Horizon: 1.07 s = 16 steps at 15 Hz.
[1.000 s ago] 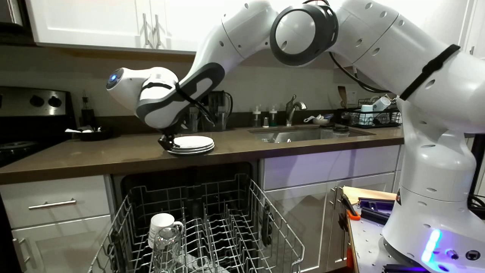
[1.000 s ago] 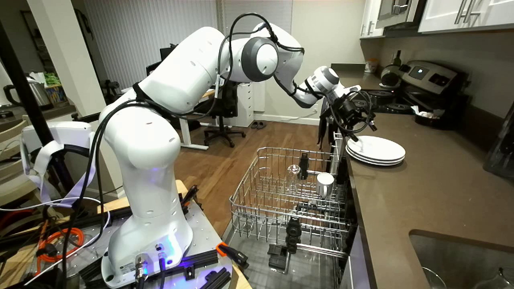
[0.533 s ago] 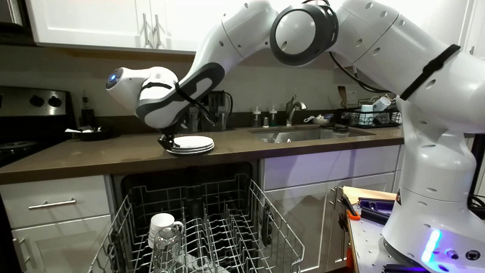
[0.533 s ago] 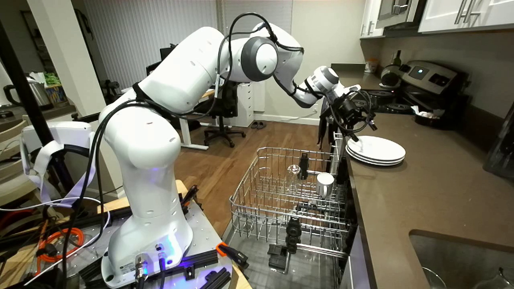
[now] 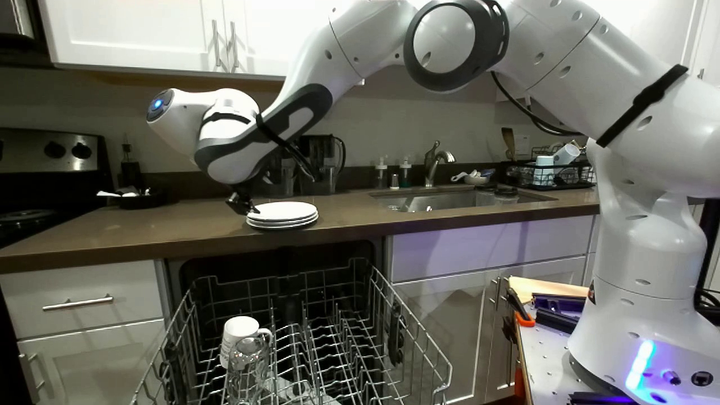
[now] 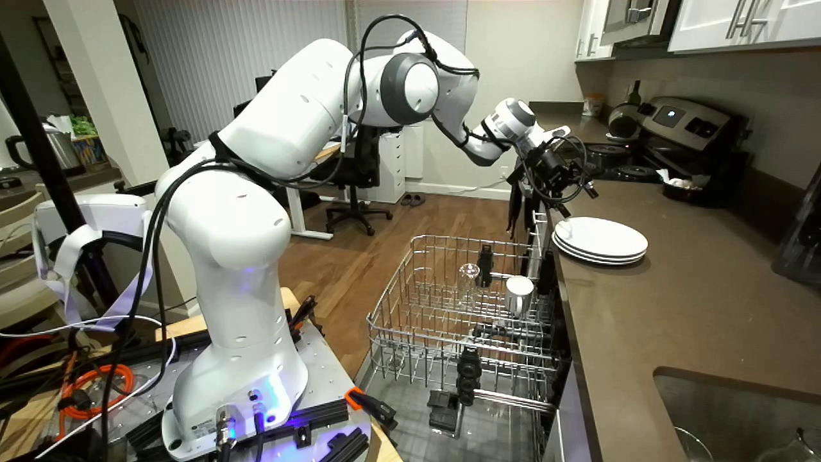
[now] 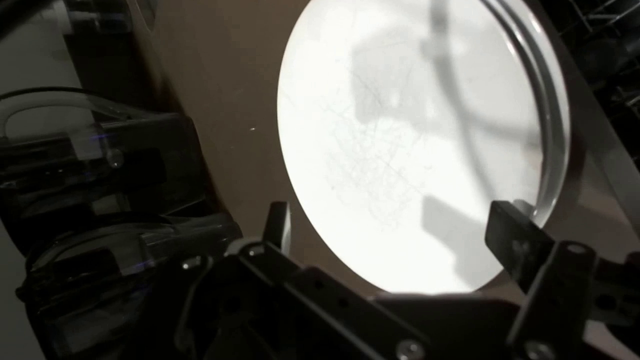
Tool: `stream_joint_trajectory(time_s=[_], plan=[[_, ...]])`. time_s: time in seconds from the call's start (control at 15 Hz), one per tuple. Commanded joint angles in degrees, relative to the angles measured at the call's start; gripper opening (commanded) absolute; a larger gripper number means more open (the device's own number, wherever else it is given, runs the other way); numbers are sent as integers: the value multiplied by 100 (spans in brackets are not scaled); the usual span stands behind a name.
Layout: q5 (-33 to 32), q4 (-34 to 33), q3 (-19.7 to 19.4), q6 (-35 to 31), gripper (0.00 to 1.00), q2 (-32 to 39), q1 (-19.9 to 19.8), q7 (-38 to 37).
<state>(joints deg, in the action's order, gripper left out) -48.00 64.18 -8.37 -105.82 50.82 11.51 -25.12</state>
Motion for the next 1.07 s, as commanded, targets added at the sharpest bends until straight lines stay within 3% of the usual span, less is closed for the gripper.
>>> stream_joint_trajectory(time_s=[0.0,0.8,0.93,1.0], plan=[[-34,346,-15,-5,100,-256,115,-196],[16,460,32,37,100,-118,148,-136],[8,468,29,25,75,-103,142,-131],[9,466,28,27,70,-94,140,-131]])
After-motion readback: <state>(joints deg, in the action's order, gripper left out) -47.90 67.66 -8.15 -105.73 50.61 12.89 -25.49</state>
